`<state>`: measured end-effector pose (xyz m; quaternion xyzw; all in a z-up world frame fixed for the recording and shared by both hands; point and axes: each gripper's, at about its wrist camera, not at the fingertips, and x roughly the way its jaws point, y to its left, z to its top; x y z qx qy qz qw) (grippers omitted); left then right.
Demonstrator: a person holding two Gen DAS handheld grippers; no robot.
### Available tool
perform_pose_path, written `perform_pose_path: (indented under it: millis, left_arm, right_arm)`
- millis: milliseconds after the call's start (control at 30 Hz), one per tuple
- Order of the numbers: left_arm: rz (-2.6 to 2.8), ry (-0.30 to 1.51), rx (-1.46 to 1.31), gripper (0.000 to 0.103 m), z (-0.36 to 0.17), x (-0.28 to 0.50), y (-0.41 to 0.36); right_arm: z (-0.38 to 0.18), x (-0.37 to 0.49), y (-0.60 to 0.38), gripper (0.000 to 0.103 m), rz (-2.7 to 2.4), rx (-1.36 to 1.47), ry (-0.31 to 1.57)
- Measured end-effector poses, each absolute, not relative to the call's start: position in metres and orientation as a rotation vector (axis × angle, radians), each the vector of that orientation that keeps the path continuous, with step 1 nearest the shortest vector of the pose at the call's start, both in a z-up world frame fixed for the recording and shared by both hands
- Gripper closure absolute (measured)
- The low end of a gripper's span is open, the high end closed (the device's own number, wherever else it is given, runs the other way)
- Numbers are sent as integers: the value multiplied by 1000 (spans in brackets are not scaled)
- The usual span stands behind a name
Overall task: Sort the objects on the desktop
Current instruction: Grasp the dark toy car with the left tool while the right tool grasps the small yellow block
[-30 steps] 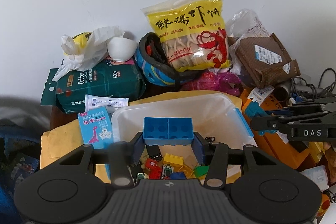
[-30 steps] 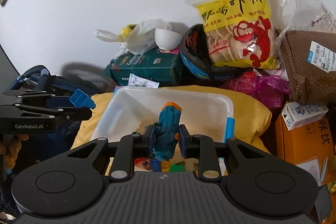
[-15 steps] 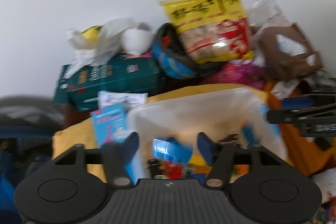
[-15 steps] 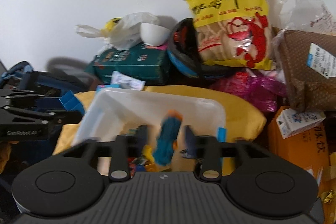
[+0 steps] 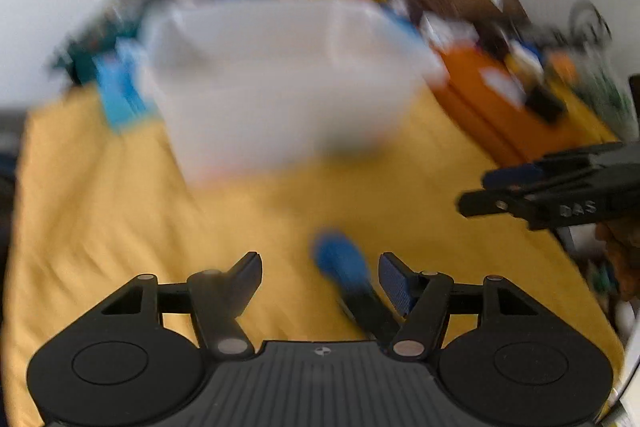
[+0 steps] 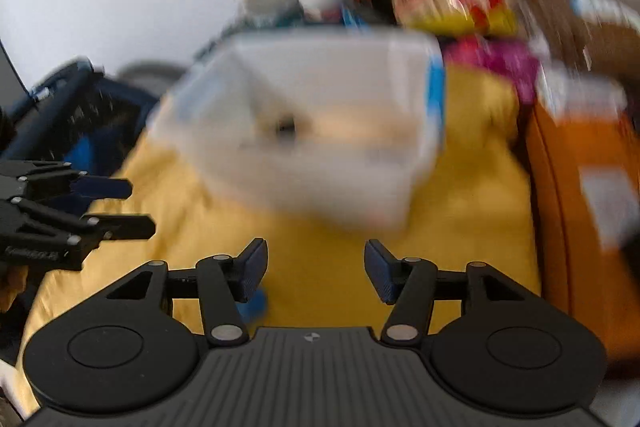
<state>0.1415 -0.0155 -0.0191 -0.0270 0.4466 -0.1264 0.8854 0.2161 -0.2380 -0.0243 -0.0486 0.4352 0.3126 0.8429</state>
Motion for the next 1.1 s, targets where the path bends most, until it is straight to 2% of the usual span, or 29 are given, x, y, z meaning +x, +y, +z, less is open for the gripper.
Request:
perform_pose_path:
  millis: [100,233,367,400,467,667,767,833,867,900,1100]
  left_arm:
    - [-292,977,-49,35,-47,133,-39]
    - [-272,969,-16,38,-62,141,-57]
    - [-255,1008,-47,54,-76,152,-58]
    - [-255,996,-41,62,-76,151,-58]
    - [-255,988,-17,67,-78,147,-56]
    - [-244,985,-12,68,-77,130,-36]
    - [-230,985,-21,68,-74,124,-25]
    - [-227,983,-19,67,-73,119,-19]
    - [-223,981,-17,68,-71,117,-16]
    - [-216,977,-20,68,-69,115,-12]
    - [-172,936,-102,72,-46,108,13]
  right_arm:
    - [-57,191,-253,45,624,-100,987]
    - [-70,173,-263,45,617,-97,1011]
    - [-64,165,-260,45,641,-114,990]
    - [-62,164,-258,45,649,-120,981]
    - [-66,158,-254,45,670,-137,962]
    - [-77,158,-219,46,756,-219,935]
    - [-87,162,-201,49,780,-260,926]
    - [-95,165,-191,57,782,-282,935]
    - [-99,166,-188,68,788,-289,944]
    - [-100,166,-185,75,786,-300,941]
    - [-84,162,-195,75,783,-251,927]
